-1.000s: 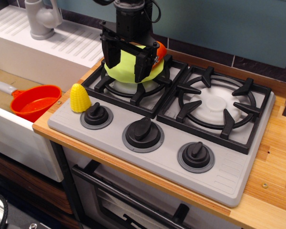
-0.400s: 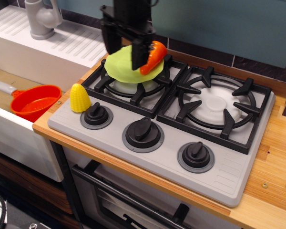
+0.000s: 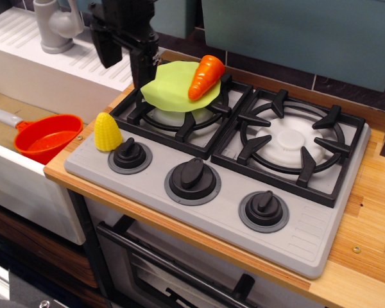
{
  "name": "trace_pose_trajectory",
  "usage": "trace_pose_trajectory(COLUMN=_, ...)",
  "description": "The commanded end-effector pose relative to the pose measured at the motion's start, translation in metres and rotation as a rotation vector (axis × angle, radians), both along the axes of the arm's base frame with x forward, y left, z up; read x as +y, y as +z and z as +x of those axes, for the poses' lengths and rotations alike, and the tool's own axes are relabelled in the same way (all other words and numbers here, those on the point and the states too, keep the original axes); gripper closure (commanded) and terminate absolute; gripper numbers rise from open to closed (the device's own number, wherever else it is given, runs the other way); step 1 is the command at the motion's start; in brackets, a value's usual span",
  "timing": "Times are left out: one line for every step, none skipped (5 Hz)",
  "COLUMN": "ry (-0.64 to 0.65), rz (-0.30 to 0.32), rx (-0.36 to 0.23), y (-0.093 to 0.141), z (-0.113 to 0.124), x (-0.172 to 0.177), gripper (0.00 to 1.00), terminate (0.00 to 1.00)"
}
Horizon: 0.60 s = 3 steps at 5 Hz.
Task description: End effector transition from object to object
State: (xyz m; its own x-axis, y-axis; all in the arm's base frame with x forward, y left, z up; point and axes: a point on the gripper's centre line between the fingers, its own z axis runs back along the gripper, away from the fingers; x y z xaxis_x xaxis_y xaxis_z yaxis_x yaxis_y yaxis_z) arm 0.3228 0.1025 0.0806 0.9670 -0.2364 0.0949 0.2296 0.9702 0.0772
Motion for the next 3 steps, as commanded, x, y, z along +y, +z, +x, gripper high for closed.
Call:
trace_pose_trajectory(ry=0.016, rz=0.025, rx=-0.1, y=-0.002, z=-0.015, x=0.01, gripper=0.0, terminate=0.0)
trace_pose_trajectory(ry=0.033, rz=0.018, rx=-0.121, y=-0.022, z=-0.03, x=0.008, gripper=0.0, terminate=0.0)
trace_pose_trajectory(ry=0.046, rz=0.01, rx=-0.142, y=-0.042, z=-0.045, x=0.008, gripper=0.0, terminate=0.0)
